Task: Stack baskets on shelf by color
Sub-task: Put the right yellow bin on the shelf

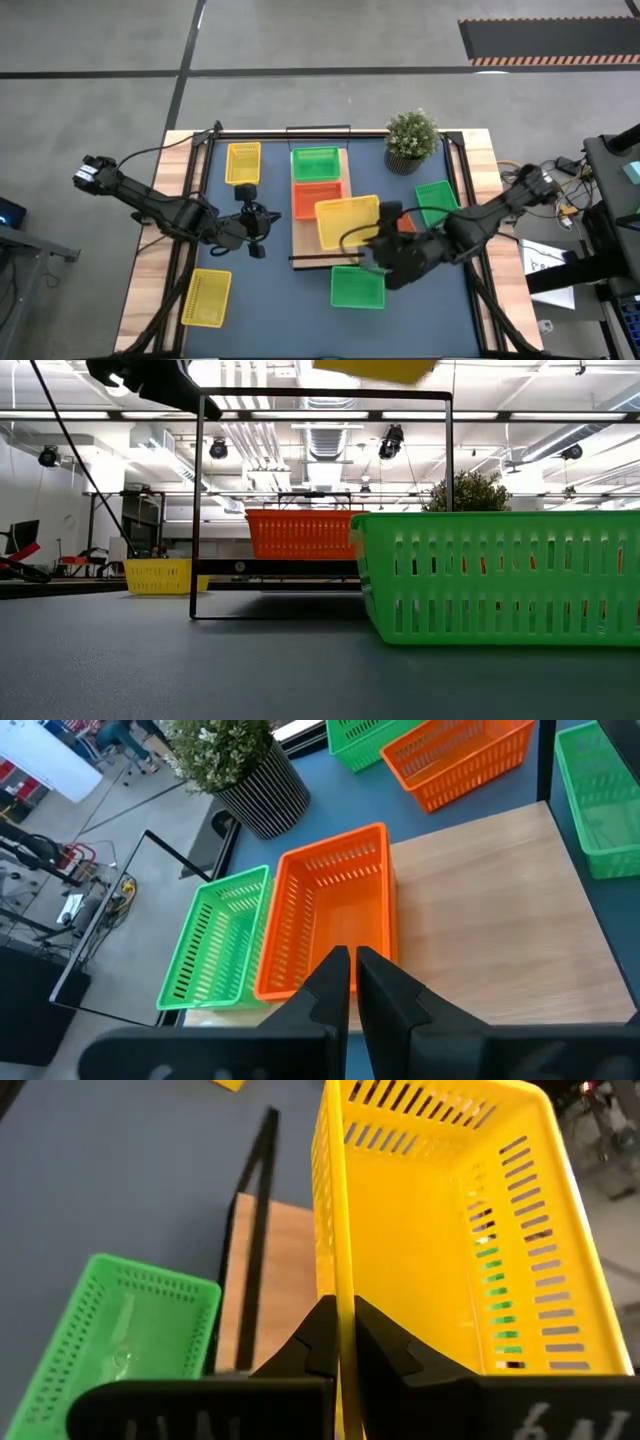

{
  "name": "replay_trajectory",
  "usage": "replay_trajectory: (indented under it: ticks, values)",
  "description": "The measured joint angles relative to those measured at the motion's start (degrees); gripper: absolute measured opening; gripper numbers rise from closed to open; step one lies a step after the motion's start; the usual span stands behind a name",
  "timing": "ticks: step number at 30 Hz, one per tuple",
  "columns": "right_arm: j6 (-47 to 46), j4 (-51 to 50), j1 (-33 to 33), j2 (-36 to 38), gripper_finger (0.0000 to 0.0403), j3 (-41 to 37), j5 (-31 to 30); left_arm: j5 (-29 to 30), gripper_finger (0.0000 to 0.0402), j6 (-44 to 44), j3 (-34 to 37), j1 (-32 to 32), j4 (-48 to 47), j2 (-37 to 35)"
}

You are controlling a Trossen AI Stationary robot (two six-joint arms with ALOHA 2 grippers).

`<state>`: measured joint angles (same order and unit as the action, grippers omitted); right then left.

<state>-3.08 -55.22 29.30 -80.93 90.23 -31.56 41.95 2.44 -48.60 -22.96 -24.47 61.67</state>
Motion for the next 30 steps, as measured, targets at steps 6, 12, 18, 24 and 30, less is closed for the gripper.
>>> replay_trajectory:
  ticks: [6, 12, 18, 24, 30]
  values:
    - [-3.5, 7.0, -2.4, 9.5, 0.0009, -15.8, 0.1, 0.1, 0.0006, 0.0, 0.0, 0.0, 0.0, 0.0]
    - [-6.3, 11.7, -2.6, 16.1, 0.0009, -27.0, 1.9, 0.1, 0.0006, -0.2, 0.0, 0.0, 0.0, 0.0]
    - [-8.0, 18.0, -2.6, 19.0, 0.0009, -36.1, 6.4, 0.1, 0.0006, -0.6, 0.0, 0.0, 0.0, 0.0]
    - [-9.3, 23.0, -2.6, 19.0, 0.0009, -41.1, 8.4, 0.1, 0.0006, -2.1, 0.0, 0.0, 0.0, 0.1]
    - [-9.1, 26.2, -2.6, 18.9, 0.0009, -42.8, 9.6, 0.2, 0.0006, -2.1, 0.1, 0.0, 0.1, 0.1]
